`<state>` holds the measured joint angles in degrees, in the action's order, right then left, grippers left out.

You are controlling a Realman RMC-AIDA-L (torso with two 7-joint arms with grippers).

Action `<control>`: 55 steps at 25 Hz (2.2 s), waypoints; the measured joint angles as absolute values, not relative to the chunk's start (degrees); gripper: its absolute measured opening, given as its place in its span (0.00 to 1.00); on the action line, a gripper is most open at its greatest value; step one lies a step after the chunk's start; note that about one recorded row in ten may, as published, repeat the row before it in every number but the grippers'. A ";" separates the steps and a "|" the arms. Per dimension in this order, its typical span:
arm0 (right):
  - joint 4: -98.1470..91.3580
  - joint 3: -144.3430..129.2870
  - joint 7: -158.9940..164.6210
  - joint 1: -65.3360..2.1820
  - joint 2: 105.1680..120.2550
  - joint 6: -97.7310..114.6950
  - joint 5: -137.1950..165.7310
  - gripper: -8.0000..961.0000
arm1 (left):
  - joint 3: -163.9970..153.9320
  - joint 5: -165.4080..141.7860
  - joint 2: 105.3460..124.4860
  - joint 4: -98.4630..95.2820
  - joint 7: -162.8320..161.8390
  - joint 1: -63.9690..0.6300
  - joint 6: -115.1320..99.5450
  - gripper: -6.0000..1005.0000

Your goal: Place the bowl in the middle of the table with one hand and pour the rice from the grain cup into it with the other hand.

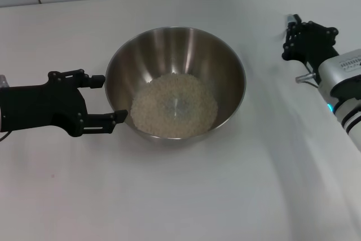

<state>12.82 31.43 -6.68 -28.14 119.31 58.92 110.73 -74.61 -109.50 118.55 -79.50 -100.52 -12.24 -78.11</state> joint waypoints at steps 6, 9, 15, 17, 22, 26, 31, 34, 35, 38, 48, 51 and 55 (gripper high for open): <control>12.34 31.47 -6.48 -29.93 119.29 53.59 113.68 0.03 | -74.61 -109.50 118.56 -79.43 -100.45 -12.37 -78.11 0.84; 12.32 31.56 -6.42 -30.11 119.41 53.12 113.71 0.03 | -74.61 -109.50 118.56 -79.33 -100.45 -12.43 -78.11 0.84; 12.77 31.43 -6.33 -28.75 119.57 53.15 113.78 0.03 | -74.61 -109.50 118.56 -79.10 -100.45 -12.42 -78.12 0.84; 13.21 31.43 -6.32 -27.60 119.60 53.51 113.80 0.09 | -74.61 -109.50 118.56 -78.90 -100.45 -12.42 -78.12 0.84; 14.68 30.81 -6.22 -24.39 119.45 54.54 113.82 0.25 | -74.61 -109.50 118.53 -78.71 -100.45 -12.39 -78.13 0.84; 15.10 30.23 -4.37 -21.89 119.36 55.80 113.82 0.44 | -74.61 -109.50 118.50 -78.54 -100.40 -12.44 -78.14 0.84; 14.64 32.00 5.93 -14.07 119.21 70.08 113.35 0.63 | -74.61 -109.49 118.47 -78.52 -100.32 -12.33 -78.23 0.84; 10.59 34.00 18.66 -11.33 119.10 84.75 113.43 0.70 | -74.60 -109.36 118.47 -78.52 -99.76 -11.94 -78.21 0.84; 8.87 34.04 22.46 -11.45 118.91 89.13 113.68 0.72 | -74.61 -109.24 118.47 -78.53 -99.58 -11.85 -78.20 0.84; -0.63 30.19 33.92 -16.39 117.32 99.71 117.74 0.77 | -74.62 -109.21 118.56 -78.46 -99.08 -11.77 -78.15 0.84; -41.83 -12.21 61.66 -32.38 118.46 102.93 125.81 0.86 | -74.62 -109.10 118.54 -77.07 -98.12 -12.35 -77.62 0.84; -52.69 -24.22 68.33 -30.81 119.67 102.08 124.11 0.86 | -74.61 -109.16 118.47 -77.08 -98.11 -12.63 -77.60 0.84; -60.78 -33.28 75.70 -28.82 119.71 100.23 122.73 0.85 | -74.54 -109.43 118.44 -77.47 -98.08 -12.62 -77.60 0.84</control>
